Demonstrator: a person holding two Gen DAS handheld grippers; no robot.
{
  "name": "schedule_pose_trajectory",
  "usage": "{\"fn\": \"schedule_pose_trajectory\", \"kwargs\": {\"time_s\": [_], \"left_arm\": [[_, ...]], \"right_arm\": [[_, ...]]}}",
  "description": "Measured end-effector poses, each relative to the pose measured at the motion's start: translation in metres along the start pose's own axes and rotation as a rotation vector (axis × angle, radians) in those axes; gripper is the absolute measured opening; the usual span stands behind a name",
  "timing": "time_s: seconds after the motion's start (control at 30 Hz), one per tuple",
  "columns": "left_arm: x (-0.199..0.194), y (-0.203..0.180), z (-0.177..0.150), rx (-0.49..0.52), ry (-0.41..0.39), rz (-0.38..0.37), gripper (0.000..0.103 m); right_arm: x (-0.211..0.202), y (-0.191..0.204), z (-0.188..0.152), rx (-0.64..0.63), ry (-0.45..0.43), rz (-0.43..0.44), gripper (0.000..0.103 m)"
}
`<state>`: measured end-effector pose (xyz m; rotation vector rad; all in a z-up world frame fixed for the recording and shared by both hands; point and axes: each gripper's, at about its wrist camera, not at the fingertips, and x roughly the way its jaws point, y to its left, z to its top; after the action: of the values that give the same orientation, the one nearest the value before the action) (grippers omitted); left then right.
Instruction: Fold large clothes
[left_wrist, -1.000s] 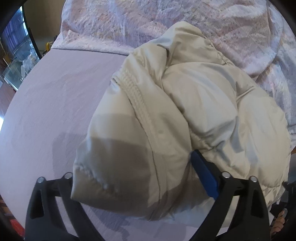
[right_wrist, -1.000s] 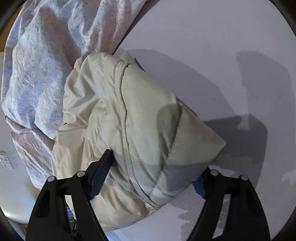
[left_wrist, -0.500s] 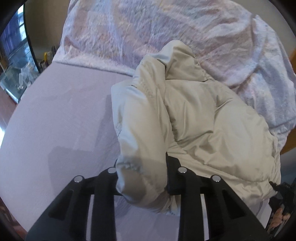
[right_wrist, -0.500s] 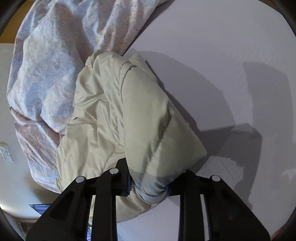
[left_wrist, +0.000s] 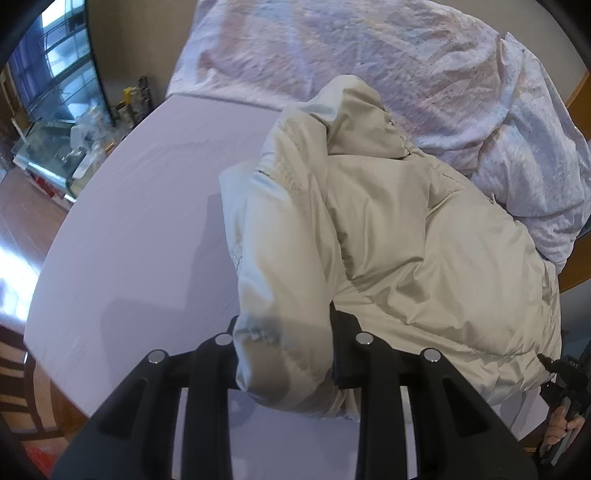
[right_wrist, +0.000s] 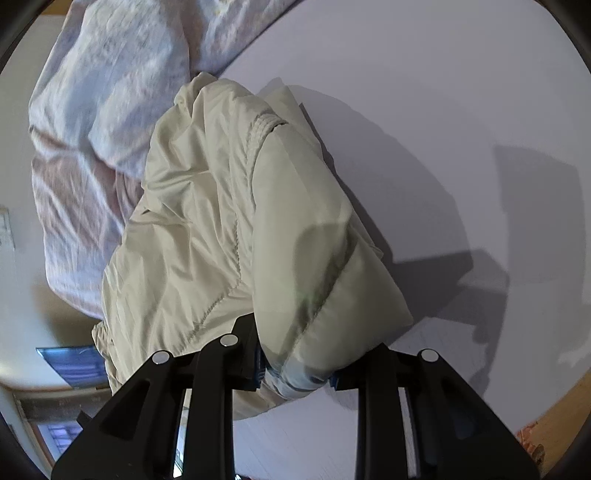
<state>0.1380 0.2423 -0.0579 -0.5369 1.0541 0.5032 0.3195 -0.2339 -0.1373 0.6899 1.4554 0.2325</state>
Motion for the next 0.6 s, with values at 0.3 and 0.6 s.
{"fn": "schedule_pose_trajectory", "kwargs": {"time_s": [0.3, 0.6], "left_arm": [[-0.005, 0.013, -0.017, -0.024, 0.018, 0.063, 0.05], [-0.017, 0.007, -0.021, 0.039, -0.031, 0.074, 0.083]], "right_arm": [[-0.013, 0.002, -0.013, -0.097, -0.02, -0.094, 0.05], [-0.051, 0.008, -0.004, -0.106, -0.202, -0.29, 0.067]]}}
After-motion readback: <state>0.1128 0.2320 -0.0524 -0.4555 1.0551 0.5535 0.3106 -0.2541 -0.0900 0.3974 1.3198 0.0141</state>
